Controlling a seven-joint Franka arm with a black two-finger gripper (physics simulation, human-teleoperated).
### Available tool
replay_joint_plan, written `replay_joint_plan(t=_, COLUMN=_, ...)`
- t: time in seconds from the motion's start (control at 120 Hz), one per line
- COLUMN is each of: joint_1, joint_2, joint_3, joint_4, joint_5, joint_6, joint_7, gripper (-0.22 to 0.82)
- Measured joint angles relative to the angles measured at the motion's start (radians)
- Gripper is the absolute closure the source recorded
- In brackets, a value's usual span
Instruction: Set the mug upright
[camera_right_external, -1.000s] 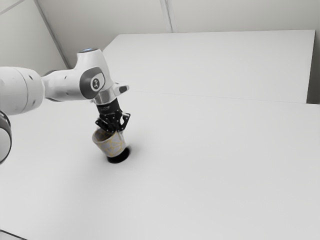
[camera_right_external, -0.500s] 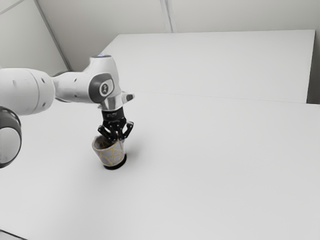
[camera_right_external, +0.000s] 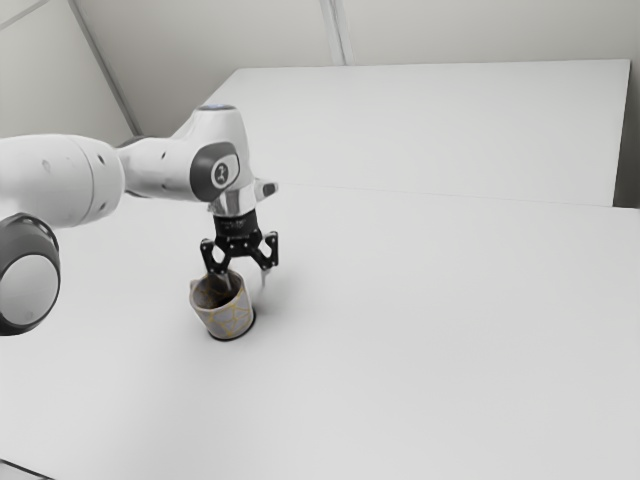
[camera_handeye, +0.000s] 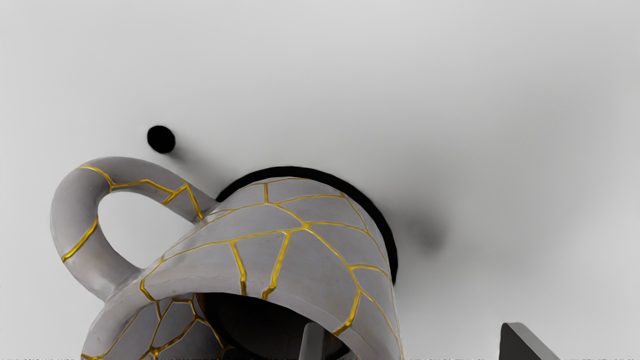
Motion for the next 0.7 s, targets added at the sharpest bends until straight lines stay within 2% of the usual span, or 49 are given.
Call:
replay_joint_plan(t=0.208, joint_1=-0.001, joint_2=-0.031, joint_3=0.000, joint_4=0.020, joint_5=-0.003, joint_6=-0.021, joint_7=0.000, gripper=0.09)
replay_joint_plan(t=0.342, joint_1=0.006, joint_2=-0.086, joint_3=0.005, joint_4=0.029, joint_5=0.001, joint_6=-0.043, joint_7=0.034, gripper=0.05)
replay_joint_plan(t=0.533, joint_1=0.055, joint_2=-0.206, joint_3=-0.021, joint_4=0.037, joint_5=0.007, joint_6=-0.060, joint_7=0.157, gripper=0.02)
replay_joint_plan(t=0.7, joint_1=0.065, joint_2=-0.226, joint_3=-0.007, joint_4=0.215, joint_5=0.020, joint_6=-0.131, joint_7=0.283, gripper=0.01)
